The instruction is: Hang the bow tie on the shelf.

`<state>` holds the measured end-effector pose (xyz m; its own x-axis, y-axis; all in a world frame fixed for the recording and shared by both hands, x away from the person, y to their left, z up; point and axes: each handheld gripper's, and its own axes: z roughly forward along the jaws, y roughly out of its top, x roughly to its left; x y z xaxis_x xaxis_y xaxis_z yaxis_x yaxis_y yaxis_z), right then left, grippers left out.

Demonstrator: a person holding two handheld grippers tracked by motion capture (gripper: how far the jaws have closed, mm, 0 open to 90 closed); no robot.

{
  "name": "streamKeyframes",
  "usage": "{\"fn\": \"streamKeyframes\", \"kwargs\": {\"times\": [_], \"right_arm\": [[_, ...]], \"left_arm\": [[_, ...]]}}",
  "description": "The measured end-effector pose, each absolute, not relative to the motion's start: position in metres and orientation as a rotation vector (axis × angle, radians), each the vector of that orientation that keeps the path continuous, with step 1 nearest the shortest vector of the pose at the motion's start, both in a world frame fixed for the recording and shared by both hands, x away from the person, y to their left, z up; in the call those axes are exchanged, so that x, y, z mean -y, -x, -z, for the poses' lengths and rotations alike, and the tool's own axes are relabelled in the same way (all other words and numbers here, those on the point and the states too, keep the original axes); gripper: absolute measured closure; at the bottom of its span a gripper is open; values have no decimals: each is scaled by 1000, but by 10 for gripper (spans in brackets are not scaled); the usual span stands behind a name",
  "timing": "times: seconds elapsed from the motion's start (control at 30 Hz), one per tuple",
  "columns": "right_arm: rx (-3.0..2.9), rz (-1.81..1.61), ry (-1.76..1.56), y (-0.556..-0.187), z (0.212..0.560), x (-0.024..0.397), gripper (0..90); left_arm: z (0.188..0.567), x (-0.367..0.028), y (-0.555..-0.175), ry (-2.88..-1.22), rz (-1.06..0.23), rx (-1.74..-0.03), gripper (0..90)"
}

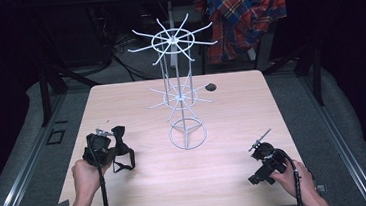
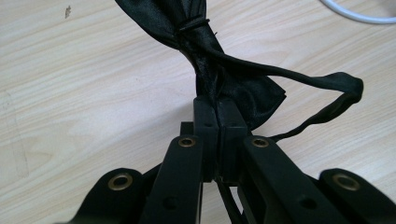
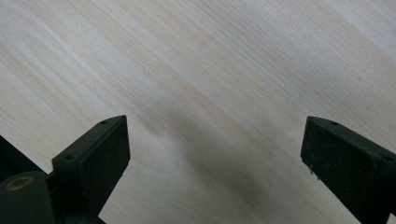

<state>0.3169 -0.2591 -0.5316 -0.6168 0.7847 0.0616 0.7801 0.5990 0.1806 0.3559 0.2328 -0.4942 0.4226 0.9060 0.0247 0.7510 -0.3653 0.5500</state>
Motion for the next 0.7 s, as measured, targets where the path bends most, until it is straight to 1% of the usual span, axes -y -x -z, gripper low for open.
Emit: {"fn": "streamKeyframes", "kwargs": {"times": [0.53, 0.63, 0.7], "right_arm": [[-2787, -302, -1363, -316, 532, 258, 77], [-2782, -338, -1382, -316, 533, 257, 77], [-2794, -282, -1351, -317, 532, 258, 77]], "left_arm": [[481, -225, -356, -2204, -477, -1355, 890], [478, -224, -356, -2196, -502, -1341, 890], [476, -224, -356, -2181, -512, -1345, 890]]}}
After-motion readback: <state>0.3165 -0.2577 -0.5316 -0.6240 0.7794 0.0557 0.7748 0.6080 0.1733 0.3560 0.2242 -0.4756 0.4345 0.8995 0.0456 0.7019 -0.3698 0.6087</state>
